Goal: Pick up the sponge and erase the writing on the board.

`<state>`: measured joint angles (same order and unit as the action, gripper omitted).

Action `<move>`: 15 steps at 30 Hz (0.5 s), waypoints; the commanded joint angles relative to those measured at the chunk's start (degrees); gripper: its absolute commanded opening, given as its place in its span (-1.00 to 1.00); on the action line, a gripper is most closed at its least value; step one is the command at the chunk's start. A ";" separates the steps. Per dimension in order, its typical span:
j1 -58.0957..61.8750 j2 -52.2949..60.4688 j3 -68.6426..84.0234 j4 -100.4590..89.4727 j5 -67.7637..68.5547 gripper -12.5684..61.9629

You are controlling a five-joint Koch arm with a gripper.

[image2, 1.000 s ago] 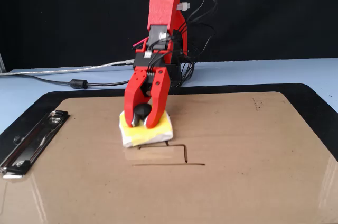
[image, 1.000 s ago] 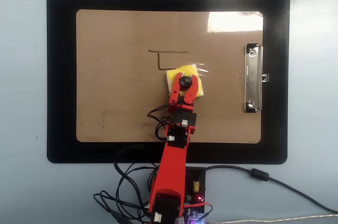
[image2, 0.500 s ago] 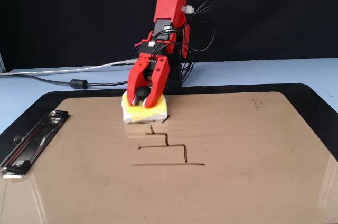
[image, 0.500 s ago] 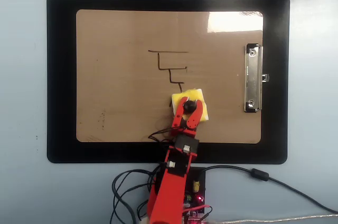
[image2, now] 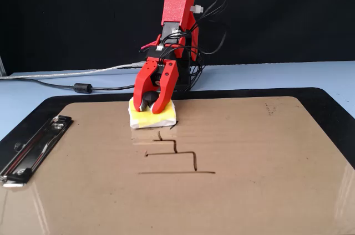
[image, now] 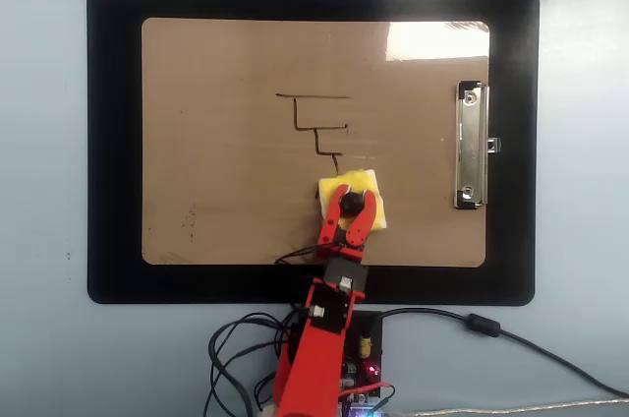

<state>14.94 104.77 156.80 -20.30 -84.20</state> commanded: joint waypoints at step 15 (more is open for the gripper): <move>-8.35 3.43 3.69 -5.27 -3.96 -0.88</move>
<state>7.91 110.21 163.48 -24.43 -86.13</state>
